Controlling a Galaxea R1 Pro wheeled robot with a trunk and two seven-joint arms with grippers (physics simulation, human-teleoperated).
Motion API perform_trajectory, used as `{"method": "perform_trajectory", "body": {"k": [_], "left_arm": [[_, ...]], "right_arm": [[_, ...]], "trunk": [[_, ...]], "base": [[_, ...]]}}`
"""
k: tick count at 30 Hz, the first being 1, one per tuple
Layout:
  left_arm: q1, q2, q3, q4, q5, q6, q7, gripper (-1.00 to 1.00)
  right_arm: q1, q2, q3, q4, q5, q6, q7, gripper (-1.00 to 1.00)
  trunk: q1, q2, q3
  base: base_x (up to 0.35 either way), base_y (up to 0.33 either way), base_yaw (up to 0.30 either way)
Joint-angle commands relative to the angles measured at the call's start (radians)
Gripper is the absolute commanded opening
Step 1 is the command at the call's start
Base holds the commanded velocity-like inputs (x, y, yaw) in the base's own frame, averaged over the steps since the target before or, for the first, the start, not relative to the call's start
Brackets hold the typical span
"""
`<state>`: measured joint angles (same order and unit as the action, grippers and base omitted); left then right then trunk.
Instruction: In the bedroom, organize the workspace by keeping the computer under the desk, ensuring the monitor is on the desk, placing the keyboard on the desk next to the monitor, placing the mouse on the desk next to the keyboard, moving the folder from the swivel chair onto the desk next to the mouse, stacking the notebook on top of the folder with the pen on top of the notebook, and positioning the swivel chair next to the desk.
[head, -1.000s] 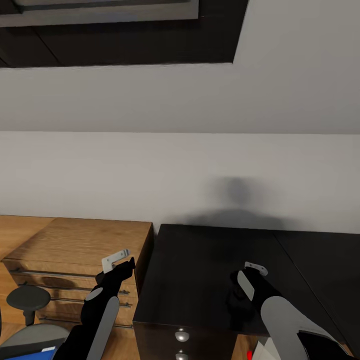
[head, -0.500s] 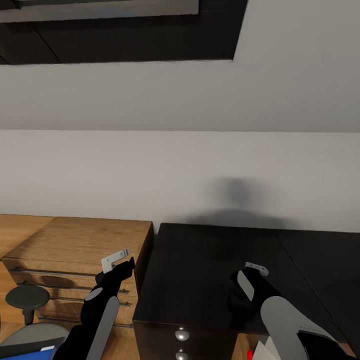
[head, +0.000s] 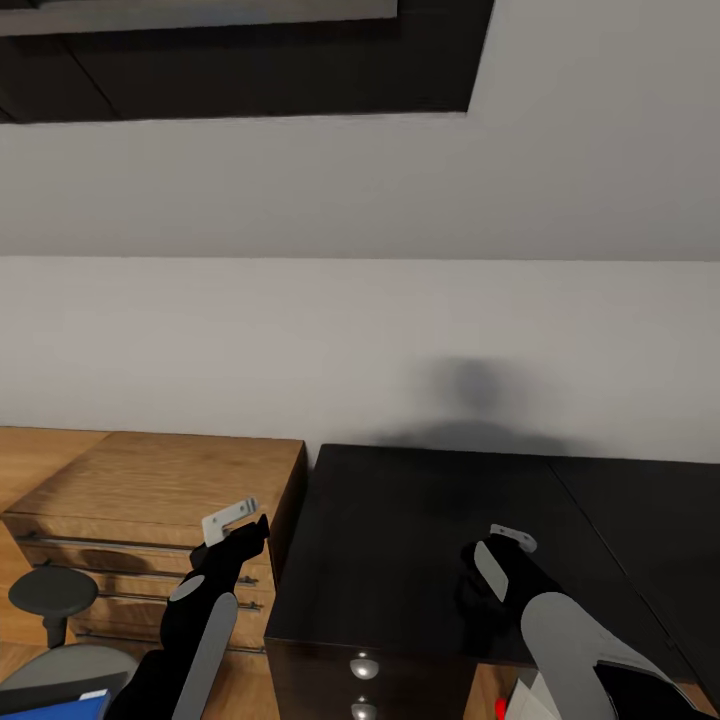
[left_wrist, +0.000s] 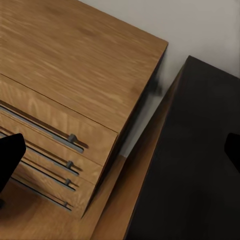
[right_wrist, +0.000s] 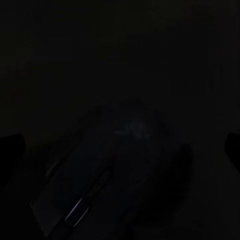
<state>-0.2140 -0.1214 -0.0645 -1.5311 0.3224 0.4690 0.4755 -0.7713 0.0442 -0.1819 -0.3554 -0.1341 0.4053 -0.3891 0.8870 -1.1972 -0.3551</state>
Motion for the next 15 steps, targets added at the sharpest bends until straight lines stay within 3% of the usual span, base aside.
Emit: {"method": "perform_trajectory", "body": {"k": [1,15], "left_arm": [[-0.001,0.000,-0.001,-0.001,0.010,0.002,0.009,1.00],[-0.001,0.000,-0.001,-0.001,0.010,0.002,0.009,1.00]], "right_arm": [[0.000,0.000,0.001,-0.002,-0.010,0.003,-0.007,1.00],[0.000,0.000,0.003,-0.002,-0.007,0.002,-0.007,1.00]], "trunk": [[0.000,-0.001,-0.001],[0.004,-0.008,-0.004]], "base": [[0.000,0.000,0.000],[0.000,0.000,0.000]]}}
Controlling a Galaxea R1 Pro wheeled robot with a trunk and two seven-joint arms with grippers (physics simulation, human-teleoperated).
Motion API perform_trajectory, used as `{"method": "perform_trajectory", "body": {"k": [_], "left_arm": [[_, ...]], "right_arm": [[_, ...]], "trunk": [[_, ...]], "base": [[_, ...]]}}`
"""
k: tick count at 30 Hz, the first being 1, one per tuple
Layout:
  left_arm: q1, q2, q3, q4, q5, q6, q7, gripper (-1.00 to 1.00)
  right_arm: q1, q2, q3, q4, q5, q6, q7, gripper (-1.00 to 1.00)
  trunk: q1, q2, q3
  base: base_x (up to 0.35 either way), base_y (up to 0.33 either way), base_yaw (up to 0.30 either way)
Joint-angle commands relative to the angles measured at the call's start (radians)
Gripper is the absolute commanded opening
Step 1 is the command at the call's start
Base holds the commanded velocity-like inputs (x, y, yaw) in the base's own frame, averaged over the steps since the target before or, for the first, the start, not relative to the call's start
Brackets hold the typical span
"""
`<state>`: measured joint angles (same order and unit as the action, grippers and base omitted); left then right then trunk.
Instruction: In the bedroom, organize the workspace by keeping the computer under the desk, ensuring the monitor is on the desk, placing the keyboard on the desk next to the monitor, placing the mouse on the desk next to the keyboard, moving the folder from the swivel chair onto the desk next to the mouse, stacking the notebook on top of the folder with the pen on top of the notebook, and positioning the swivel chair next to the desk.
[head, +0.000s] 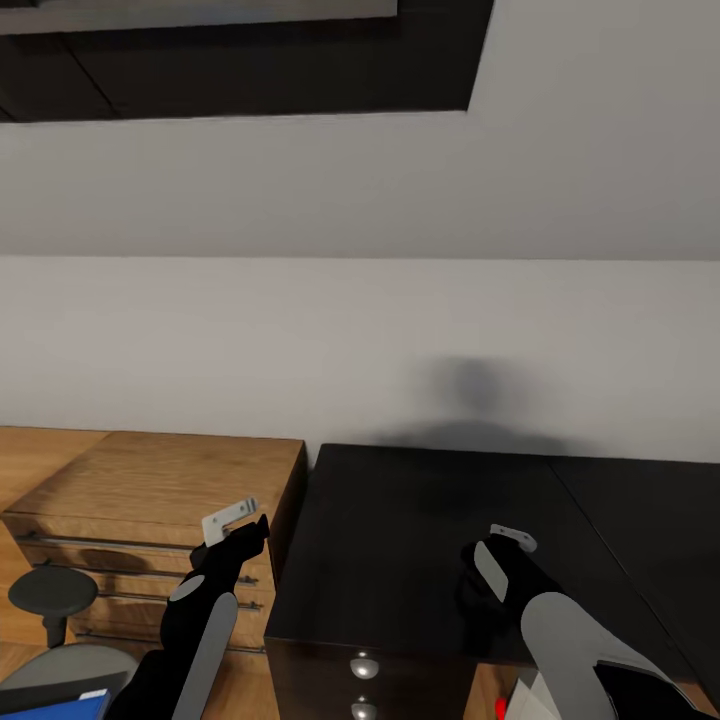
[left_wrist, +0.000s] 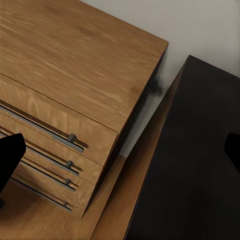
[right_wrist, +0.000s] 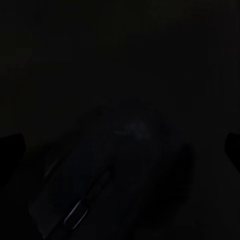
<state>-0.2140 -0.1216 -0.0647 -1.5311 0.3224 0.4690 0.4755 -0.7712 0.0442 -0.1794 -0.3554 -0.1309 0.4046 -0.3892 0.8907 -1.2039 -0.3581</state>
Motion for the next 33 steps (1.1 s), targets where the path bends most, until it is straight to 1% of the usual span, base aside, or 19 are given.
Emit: {"method": "perform_trajectory", "body": {"k": [1,5,16,24,29,33], "left_arm": [[-0.001,0.000,-0.001,-0.001,0.010,0.002,0.009,1.00],[-0.001,0.000,-0.001,-0.001,0.010,0.002,0.009,1.00],[-0.001,-0.001,-0.001,-0.001,0.010,0.002,0.009,1.00],[-0.001,-0.001,-0.001,-0.001,0.010,0.002,0.009,1.00],[-0.001,-0.001,-0.001,-0.001,0.010,0.002,0.009,1.00],[-0.001,-0.001,-0.001,-0.001,0.010,0.002,0.009,1.00]], "right_arm": [[0.000,0.000,0.001,-0.002,-0.010,0.003,-0.007,1.00],[0.000,0.000,0.002,-0.002,-0.010,0.003,-0.007,1.00],[0.000,0.002,0.004,-0.003,-0.009,0.002,-0.008,1.00],[0.000,0.003,0.004,-0.004,-0.009,0.002,-0.023,1.00],[0.000,0.003,0.004,-0.004,-0.009,0.002,-0.027,1.00],[0.000,0.003,0.004,-0.005,-0.009,0.002,-0.028,1.00]], "trunk": [[0.004,-0.008,-0.004],[0.019,-0.036,-0.017],[0.019,-0.036,-0.017],[0.019,-0.036,-0.017],[0.038,-0.071,-0.033],[0.038,-0.071,-0.033]], "base": [[0.000,0.000,0.000],[0.000,0.000,0.000],[0.000,0.000,0.000],[0.000,0.000,0.000],[0.000,0.000,0.000],[0.000,0.000,0.000]]}}
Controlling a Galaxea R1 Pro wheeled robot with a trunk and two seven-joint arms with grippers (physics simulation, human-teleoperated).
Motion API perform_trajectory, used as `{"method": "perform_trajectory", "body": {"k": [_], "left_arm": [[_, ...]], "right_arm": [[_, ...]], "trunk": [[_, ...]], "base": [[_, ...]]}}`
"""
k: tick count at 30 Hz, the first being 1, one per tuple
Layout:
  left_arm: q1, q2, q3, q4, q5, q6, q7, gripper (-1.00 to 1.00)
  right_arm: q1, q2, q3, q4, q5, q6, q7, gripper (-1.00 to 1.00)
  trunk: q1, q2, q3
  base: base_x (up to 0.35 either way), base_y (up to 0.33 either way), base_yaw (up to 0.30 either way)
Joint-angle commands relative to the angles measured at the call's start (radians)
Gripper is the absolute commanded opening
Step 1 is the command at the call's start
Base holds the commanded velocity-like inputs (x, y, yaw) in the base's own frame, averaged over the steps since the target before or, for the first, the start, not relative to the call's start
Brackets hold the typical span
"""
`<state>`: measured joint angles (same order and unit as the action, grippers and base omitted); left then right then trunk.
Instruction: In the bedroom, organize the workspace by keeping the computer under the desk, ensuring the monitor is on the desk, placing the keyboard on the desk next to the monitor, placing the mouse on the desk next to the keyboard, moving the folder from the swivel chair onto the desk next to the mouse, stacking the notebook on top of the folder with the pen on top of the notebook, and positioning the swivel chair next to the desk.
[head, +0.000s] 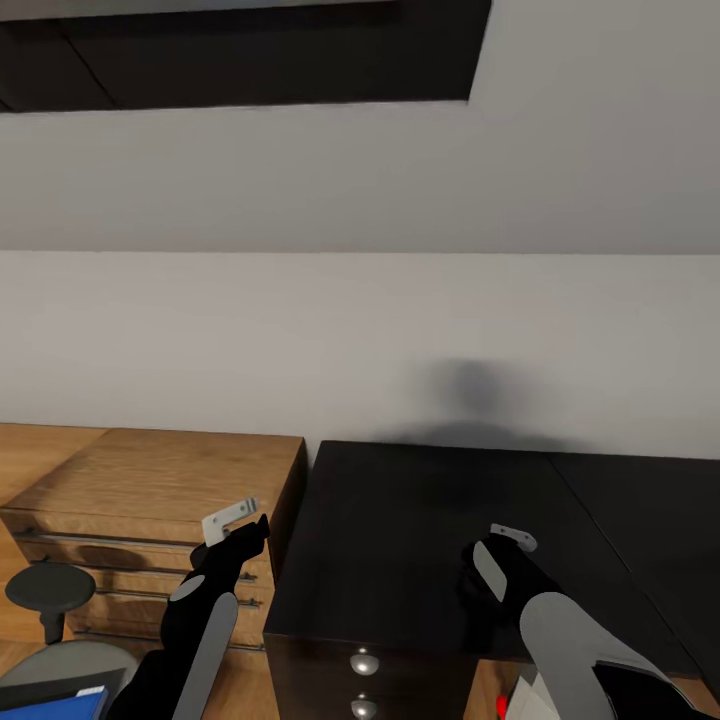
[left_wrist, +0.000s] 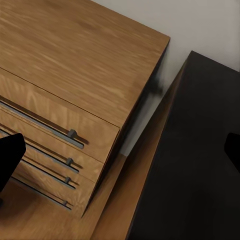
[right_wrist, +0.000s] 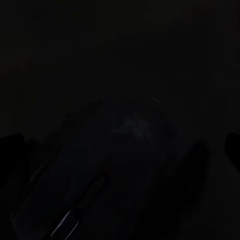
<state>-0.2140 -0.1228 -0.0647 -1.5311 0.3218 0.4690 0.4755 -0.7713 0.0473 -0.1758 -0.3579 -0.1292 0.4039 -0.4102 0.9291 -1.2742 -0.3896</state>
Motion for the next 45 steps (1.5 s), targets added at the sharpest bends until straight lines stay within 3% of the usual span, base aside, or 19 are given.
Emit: {"method": "perform_trajectory", "body": {"k": [1,12,13,45], "left_arm": [[-0.001,0.000,-0.001,-0.001,0.010,0.002,0.009,1.00],[-0.001,0.001,-0.001,-0.001,0.010,0.002,0.009,1.00],[-0.001,0.001,-0.001,-0.001,0.010,0.002,0.009,1.00],[-0.001,0.002,0.000,-0.001,0.010,0.002,0.009,1.00]], "right_arm": [[0.000,0.000,0.001,-0.002,-0.010,0.003,-0.007,1.00],[0.000,0.000,0.001,-0.003,-0.010,0.001,-0.007,1.00],[0.000,0.000,0.001,-0.003,-0.010,0.001,-0.007,-1.00],[0.000,0.001,0.003,-0.007,-0.012,-0.028,-0.001,-1.00]], "trunk": [[0.000,-0.001,-0.001],[0.000,-0.001,-0.001],[0.000,-0.001,-0.001],[0.000,-0.001,-0.001]], "base": [[0.000,0.000,0.000],[0.000,0.000,0.000],[0.000,0.000,0.000],[0.000,0.000,0.000]]}}
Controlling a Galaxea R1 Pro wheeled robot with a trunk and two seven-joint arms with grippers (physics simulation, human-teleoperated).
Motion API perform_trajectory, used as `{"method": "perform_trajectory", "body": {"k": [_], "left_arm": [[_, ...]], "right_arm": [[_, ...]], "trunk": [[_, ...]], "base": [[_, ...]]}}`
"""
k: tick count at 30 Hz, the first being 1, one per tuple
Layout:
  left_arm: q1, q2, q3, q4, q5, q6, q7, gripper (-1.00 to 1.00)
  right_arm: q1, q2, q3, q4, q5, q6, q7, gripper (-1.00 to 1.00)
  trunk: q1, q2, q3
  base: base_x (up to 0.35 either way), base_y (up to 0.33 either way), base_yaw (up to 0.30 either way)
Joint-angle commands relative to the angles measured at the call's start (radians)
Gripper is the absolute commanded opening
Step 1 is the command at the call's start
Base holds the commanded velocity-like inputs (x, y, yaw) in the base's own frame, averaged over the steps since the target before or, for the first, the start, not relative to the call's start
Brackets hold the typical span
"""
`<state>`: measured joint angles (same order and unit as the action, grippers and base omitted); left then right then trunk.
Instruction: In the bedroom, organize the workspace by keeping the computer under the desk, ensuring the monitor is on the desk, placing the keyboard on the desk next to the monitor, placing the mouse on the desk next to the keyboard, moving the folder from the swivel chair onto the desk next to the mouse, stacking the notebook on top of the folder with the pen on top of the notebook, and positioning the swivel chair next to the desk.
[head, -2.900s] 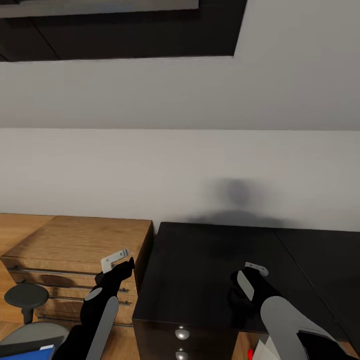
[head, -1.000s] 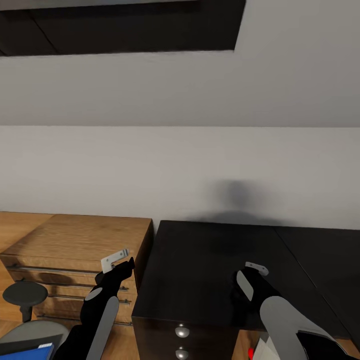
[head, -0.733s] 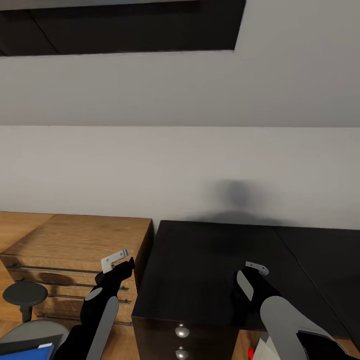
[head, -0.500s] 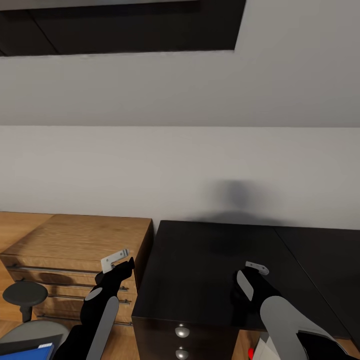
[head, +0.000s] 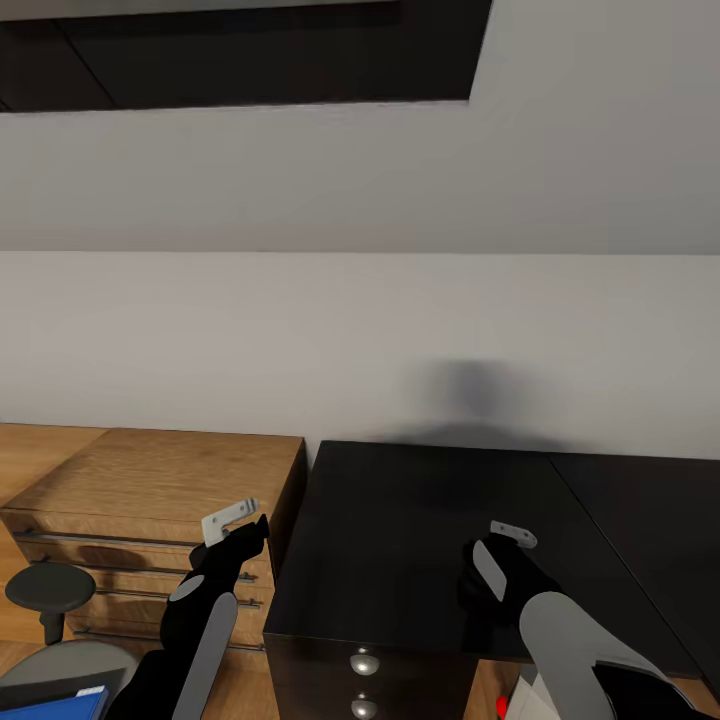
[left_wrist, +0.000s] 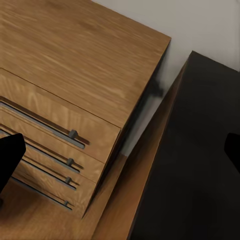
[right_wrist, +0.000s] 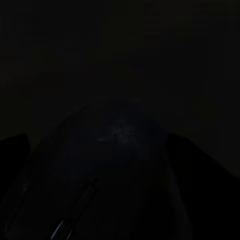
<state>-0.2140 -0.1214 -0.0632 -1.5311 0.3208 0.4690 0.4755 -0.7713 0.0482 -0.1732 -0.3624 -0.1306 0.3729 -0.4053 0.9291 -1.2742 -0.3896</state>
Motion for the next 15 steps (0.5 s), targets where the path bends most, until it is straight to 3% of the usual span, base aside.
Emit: {"method": "perform_trajectory", "body": {"k": [1,10,15], "left_arm": [[-0.001,0.000,-0.001,-0.001,0.010,0.002,0.009,1.00],[-0.001,0.001,-0.001,-0.001,0.010,0.002,0.011,1.00],[-0.001,0.002,-0.001,-0.001,0.010,0.002,0.011,1.00]], "right_arm": [[0.000,0.000,0.001,-0.002,-0.011,0.001,-0.007,-1.00],[0.000,0.002,0.001,-0.002,-0.012,-0.006,-0.003,-1.00],[0.000,0.002,0.001,-0.001,-0.012,-0.006,-0.002,-1.00]], "trunk": [[0.000,-0.001,-0.001],[0.000,-0.001,-0.001],[0.000,-0.001,-0.001]], "base": [[0.000,0.000,0.000],[0.000,0.000,0.006],[0.000,0.000,0.152]]}}
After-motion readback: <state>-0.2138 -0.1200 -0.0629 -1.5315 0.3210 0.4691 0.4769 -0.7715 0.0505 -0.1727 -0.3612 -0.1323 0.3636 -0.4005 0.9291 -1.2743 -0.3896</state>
